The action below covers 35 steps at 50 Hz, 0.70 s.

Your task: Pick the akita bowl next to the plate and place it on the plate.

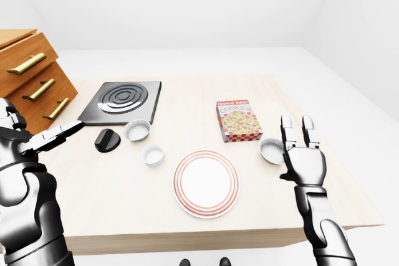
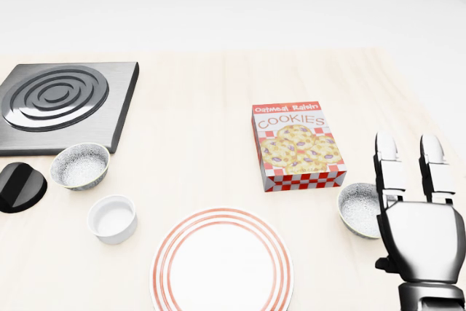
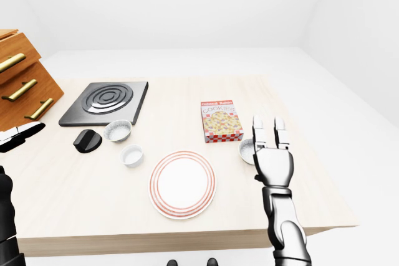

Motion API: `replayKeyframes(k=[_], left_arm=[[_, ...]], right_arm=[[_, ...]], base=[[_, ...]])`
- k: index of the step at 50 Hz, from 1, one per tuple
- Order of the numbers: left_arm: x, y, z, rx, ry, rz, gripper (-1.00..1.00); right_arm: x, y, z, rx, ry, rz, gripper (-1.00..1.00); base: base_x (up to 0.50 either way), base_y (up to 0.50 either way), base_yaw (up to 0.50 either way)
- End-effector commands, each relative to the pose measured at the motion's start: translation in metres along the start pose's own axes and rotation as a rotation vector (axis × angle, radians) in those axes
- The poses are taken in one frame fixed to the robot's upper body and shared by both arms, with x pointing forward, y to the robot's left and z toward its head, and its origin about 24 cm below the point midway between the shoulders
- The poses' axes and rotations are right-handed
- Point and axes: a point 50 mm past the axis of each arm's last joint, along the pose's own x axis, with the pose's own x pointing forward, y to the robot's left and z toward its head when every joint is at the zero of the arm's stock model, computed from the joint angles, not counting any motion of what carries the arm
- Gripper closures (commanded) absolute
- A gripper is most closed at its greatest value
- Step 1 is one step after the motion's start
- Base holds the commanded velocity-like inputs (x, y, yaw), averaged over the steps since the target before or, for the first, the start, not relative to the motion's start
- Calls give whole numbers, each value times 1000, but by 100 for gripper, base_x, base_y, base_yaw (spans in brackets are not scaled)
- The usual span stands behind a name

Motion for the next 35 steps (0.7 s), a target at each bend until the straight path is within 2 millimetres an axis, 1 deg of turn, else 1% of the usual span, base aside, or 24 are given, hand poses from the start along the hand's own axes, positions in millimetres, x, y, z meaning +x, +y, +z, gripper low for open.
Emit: replayKeyframes(k=[1, 2, 10, 13, 16, 29, 30, 34, 35], left_arm=[[0, 0, 0, -1, -2, -1, -100], [-1, -1, -1, 0, 3, -3, -100], [-1, -1, 0, 0, 1, -5, -100], [-1, -1, -1, -2, 3, -4, -100], [-1, -1, -1, -2, 3, -3, -100], [-1, -1, -1, -4, 4, -4, -100], [-1, -1, -1, -4, 3, -4, -100], [-1, -1, -1, -4, 2, -4, -100], [-1, -1, -1, -6, 3, -3, -100]], right_arm=[[3, 0, -5, -7, 7, -17, -100], [14, -3, -13, -6, 32, -80, -100], [14, 0, -13, -4, 28, -78, -100], [14, 6, -13, -7, 23, -66, -100], [12, 17, -14, -16, 19, -26, -100], [14, 31, -15, -18, 15, 38, -100], [14, 35, -14, -23, 11, 59, -100], [12, 40, -13, -24, 3, 80, -100], [13, 45, -13, -33, 0, 108, -100]], base=[[0, 0, 0], [0, 0, 0], [0, 0, 0], [0, 0, 0], [0, 0, 0], [0, 0, 0], [0, 0, 0], [0, 0, 0], [0, 0, 0]])
